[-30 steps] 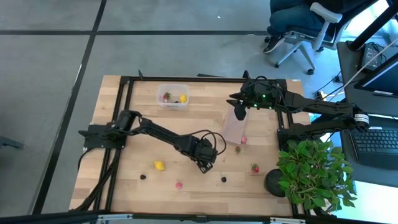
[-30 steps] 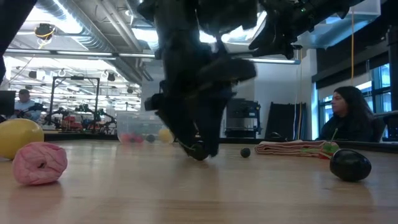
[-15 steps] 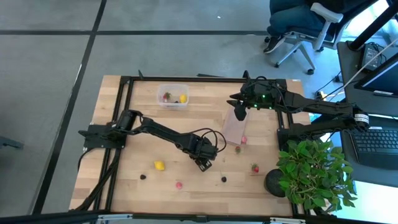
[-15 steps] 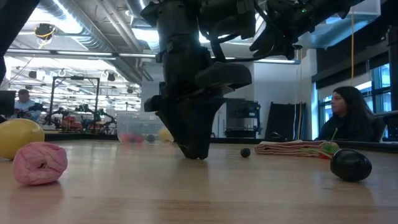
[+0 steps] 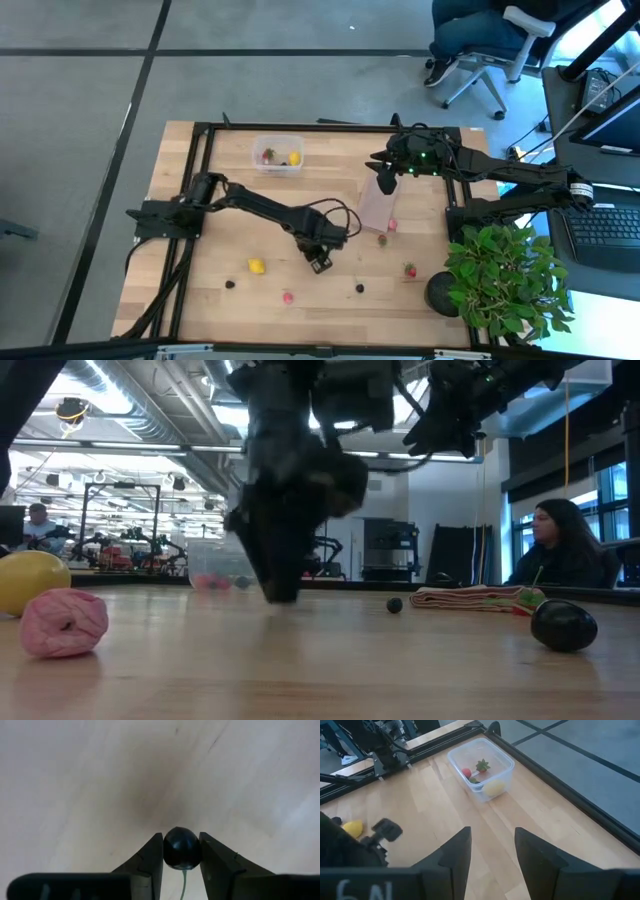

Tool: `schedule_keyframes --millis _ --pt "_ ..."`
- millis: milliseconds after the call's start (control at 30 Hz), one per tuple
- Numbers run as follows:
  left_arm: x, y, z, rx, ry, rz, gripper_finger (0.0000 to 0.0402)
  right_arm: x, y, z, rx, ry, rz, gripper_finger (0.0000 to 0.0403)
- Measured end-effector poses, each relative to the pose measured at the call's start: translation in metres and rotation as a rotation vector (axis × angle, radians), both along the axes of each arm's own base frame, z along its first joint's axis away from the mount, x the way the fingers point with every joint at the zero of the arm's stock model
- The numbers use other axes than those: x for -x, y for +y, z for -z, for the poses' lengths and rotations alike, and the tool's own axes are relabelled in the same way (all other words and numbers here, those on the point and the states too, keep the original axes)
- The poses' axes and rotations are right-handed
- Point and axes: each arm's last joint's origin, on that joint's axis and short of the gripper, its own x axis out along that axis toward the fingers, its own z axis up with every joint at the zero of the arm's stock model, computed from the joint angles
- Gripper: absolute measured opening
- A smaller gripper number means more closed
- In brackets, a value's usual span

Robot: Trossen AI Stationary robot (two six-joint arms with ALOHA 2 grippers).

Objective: Pick and placing Produce into tupperware
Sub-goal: Put the black cherry into the transparent bin

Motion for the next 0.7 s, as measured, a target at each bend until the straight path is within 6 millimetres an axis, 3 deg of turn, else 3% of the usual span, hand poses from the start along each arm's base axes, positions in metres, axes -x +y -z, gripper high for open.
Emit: schedule_keyframes --millis 233,433,567,700 --pt "0.026 0.051 -0.066 -0.049 -0.047 0.022 0.0093 0.001 0.000 0.001 -0.003 0.012 0.000 0.0155" --pt "0.065 0.124 -0.129 -0.303 -0.149 -0.220 0.0096 0.000 0.000 0.001 0.000 0.010 -0.002 0.0155" --pt "0.089 0.172 -0.152 -0.375 -0.209 -0.358 0.0094 0.000 0.000 0.001 0.001 0.008 -0.002 0.0155" --pt "0.101 0.215 -0.150 -0.394 -0.212 -0.464 0.0096 0.000 0.000 0.001 0.005 0.010 -0.005 0.0155"
